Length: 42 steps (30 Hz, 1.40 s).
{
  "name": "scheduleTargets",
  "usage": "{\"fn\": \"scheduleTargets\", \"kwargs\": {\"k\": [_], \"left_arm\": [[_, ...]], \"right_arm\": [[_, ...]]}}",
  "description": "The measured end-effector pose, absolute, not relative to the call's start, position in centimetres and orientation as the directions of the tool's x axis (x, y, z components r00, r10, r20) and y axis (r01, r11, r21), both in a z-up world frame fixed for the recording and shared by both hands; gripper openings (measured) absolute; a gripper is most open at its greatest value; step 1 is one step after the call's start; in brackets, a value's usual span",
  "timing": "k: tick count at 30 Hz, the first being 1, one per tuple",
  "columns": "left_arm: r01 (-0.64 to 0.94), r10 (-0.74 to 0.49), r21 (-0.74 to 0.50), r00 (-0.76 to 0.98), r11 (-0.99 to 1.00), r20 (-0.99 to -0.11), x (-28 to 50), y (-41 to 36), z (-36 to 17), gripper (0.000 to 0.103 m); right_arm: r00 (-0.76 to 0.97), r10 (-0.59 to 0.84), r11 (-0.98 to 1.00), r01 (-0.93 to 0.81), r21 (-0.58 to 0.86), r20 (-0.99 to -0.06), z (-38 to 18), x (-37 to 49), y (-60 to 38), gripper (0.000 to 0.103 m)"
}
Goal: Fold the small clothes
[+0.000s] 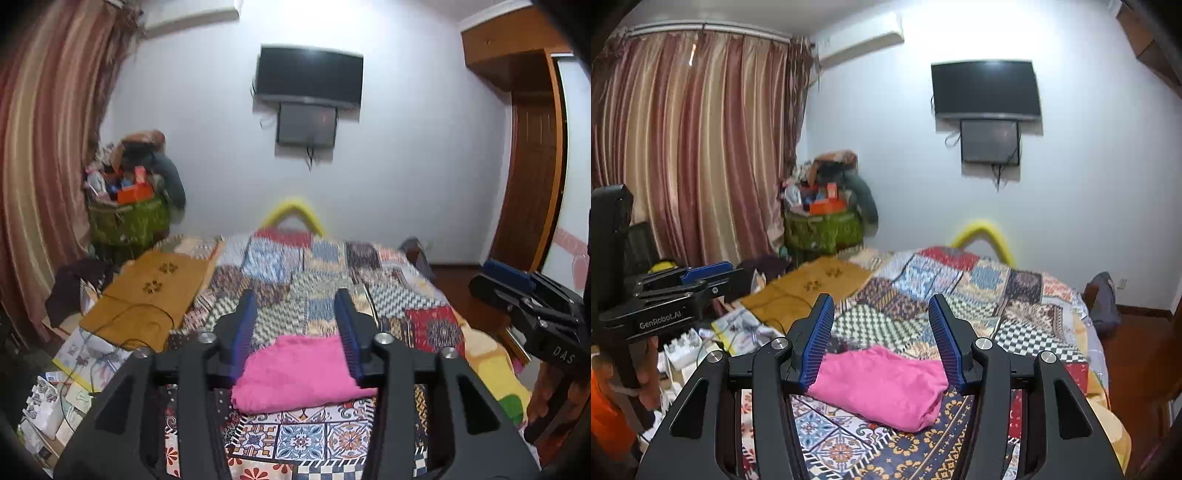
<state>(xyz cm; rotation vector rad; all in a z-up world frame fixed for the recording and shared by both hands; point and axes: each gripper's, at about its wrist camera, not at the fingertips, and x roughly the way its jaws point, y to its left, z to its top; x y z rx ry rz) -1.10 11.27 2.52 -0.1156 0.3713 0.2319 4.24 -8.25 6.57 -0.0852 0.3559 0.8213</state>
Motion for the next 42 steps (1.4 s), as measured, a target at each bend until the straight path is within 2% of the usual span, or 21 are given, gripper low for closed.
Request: {"fn": "scheduleTargets", "kwargs": {"k": [3, 5, 6, 8, 10, 14, 42], "left_arm": [[-0.262, 0.235, -0.045, 0.919, 0.964, -0.317, -2.9, 10.0, 3.0, 0.059], [-0.258, 0.236, -0.036, 0.924, 0.965, -0.299, -3.7, 9.4, 3.0, 0.070], [-0.259, 0.239, -0.032, 0.926, 0.965, -0.292, -4.0, 9.1, 3.0, 0.072], [-0.267, 0.247, -0.033, 0.926, 0.963, -0.287, -4.3, 8.7, 2.8, 0.088], [-0.269, 0.248, -0.037, 0.928, 0.963, -0.279, -4.6, 8.5, 2.8, 0.096], [-0.276, 0.257, -0.031, 0.927, 0.961, -0.273, -4.9, 8.2, 2.6, 0.100], [-0.265, 0.251, -0.013, 0.925, 0.964, -0.287, -4.4, 6.7, 1.7, 0.103]], "right_arm": [[0.646, 0.696, 0.692, -0.720, 0.050, -0.314, 6.7, 3.0, -8.9, 0.058], [0.654, 0.693, 0.698, -0.714, 0.053, -0.303, 6.7, 2.6, -9.2, 0.068], [0.656, 0.692, 0.700, -0.711, 0.060, -0.300, 6.6, 2.5, -9.4, 0.070], [0.661, 0.690, 0.706, -0.704, 0.075, -0.294, 6.5, 2.3, -9.6, 0.083], [0.679, 0.677, 0.721, -0.690, 0.067, -0.284, 6.4, 2.2, -9.7, 0.087], [0.698, 0.660, 0.736, -0.675, 0.052, -0.279, 6.4, 1.5, -9.8, 0.102], [0.685, 0.666, 0.730, -0.679, 0.070, -0.296, 6.0, 1.2, -10.3, 0.103]]}}
